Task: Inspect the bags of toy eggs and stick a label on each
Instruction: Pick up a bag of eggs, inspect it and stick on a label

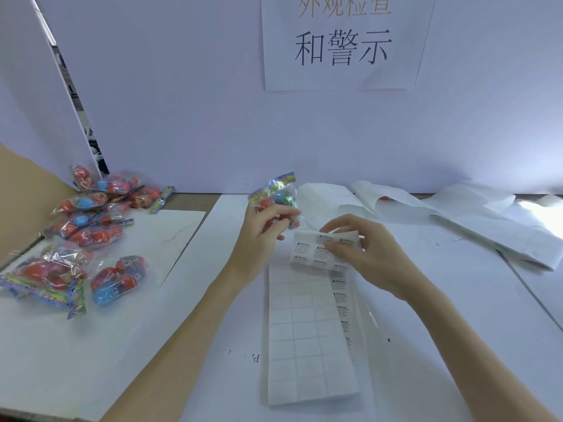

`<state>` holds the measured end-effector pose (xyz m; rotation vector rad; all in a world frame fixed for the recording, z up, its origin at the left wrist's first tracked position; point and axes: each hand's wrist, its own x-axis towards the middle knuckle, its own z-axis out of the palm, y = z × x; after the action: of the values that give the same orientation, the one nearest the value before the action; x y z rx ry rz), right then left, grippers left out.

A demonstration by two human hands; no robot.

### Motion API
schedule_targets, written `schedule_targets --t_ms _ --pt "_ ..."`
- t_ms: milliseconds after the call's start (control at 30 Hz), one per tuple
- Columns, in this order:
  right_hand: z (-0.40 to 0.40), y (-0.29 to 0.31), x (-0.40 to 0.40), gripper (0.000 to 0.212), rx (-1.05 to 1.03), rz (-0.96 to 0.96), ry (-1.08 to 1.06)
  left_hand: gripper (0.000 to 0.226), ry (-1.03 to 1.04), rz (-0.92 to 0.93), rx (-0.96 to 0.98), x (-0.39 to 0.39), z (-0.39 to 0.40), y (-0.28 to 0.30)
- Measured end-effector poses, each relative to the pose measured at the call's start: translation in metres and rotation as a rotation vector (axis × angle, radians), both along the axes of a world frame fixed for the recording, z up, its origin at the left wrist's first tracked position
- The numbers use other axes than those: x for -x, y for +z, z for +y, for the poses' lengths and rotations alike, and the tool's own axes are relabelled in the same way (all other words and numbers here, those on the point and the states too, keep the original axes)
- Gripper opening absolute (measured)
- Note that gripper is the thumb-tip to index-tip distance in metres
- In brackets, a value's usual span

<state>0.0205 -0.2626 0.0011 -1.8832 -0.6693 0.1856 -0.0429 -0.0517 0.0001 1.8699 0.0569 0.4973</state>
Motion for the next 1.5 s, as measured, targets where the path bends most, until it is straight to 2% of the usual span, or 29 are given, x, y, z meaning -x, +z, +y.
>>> schedule_targets --t_ms 67,167,300,400,433,500,567,833,1300,1367,1500 --pt "0.001 -0.001 0.000 0.010 -0.001 -0.040 -0.019 0.013 -0.059 0.047 -0.045 0.000 -0.005 -0.003" --pt "0.003 -0.004 -0.002 0.009 0.032 -0.110 -0.087 0.009 -0.032 0.058 -0.128 -0.003 -0.009 -0.010" --pt "0.007 -0.010 0.000 0.009 0.081 -0.253 -0.126 0.019 -0.011 0.097 -0.116 -0.004 -0.011 -0.013" --pt "0.009 -0.012 0.003 0.018 0.066 -0.330 -0.098 0.044 -0.040 0.104 -0.056 -0.005 -0.014 -0.013" --pt "0.010 -0.012 0.004 0.020 0.061 -0.345 -0.093 0.046 -0.037 0.105 -0.043 -0.005 -0.015 -0.013" --pt "0.011 -0.014 0.003 0.021 0.066 -0.358 -0.096 0.031 -0.018 0.121 -0.038 -0.005 -0.017 -0.014" --pt "0.012 -0.016 0.003 0.021 0.068 -0.344 -0.094 0.021 -0.008 0.130 -0.057 -0.006 -0.017 -0.015" --pt "0.016 -0.020 0.006 0.024 0.031 -0.274 -0.081 0.022 0.030 0.134 -0.090 -0.009 -0.015 -0.018" --pt "0.021 -0.019 0.013 0.017 0.034 -0.228 -0.092 0.021 0.058 0.123 -0.084 -0.013 -0.012 -0.021" --pt "0.022 -0.017 0.013 0.014 -0.019 -0.196 -0.122 0.024 0.059 0.123 -0.069 -0.013 -0.012 -0.021" --pt "0.022 -0.010 0.008 0.011 -0.302 -0.016 -0.295 0.021 0.051 0.151 -0.024 -0.013 -0.010 -0.020"
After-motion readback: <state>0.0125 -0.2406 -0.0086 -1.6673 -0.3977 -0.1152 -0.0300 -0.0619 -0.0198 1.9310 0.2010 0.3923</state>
